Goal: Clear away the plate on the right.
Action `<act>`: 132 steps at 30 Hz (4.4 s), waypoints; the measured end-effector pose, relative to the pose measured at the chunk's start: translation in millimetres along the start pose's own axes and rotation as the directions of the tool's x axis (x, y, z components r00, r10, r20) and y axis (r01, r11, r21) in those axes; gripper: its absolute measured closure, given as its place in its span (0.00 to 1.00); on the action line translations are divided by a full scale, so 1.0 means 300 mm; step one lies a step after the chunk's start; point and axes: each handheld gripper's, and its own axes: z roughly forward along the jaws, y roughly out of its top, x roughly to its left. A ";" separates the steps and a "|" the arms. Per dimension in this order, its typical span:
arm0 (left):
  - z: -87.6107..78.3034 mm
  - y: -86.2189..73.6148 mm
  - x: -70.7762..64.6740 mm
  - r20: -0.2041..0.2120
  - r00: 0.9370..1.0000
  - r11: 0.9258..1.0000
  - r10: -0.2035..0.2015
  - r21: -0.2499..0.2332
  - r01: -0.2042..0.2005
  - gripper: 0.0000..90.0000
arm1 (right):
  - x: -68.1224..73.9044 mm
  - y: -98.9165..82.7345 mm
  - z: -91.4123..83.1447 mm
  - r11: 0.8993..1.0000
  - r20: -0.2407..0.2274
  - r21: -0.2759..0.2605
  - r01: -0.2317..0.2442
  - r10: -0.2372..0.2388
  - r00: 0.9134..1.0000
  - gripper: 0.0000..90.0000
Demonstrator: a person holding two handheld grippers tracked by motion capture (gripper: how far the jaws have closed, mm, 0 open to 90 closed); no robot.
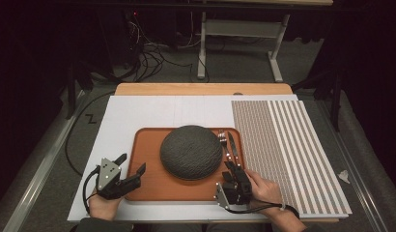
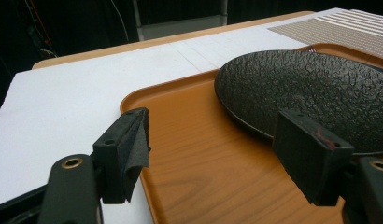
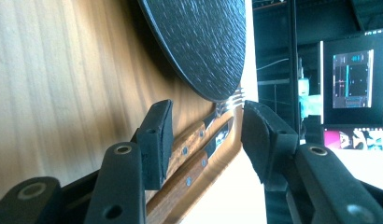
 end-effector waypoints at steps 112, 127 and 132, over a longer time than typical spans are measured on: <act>-0.019 -0.003 0.040 -0.060 0.998 0.999 -0.031 -0.022 0.030 0.31 | -0.192 -0.716 -0.095 0.359 -0.091 -0.015 -0.933 0.929 0.358 0.45; -0.020 -0.006 0.055 -0.062 0.997 0.999 -0.044 -0.013 0.044 0.31 | -0.163 -0.764 -0.122 0.270 -0.141 -0.034 -0.962 0.952 0.272 0.39; -0.018 -0.006 0.054 -0.060 0.997 0.999 -0.043 -0.012 0.042 0.31 | -0.158 -0.767 -0.125 0.264 -0.145 -0.044 -0.964 0.953 0.267 0.39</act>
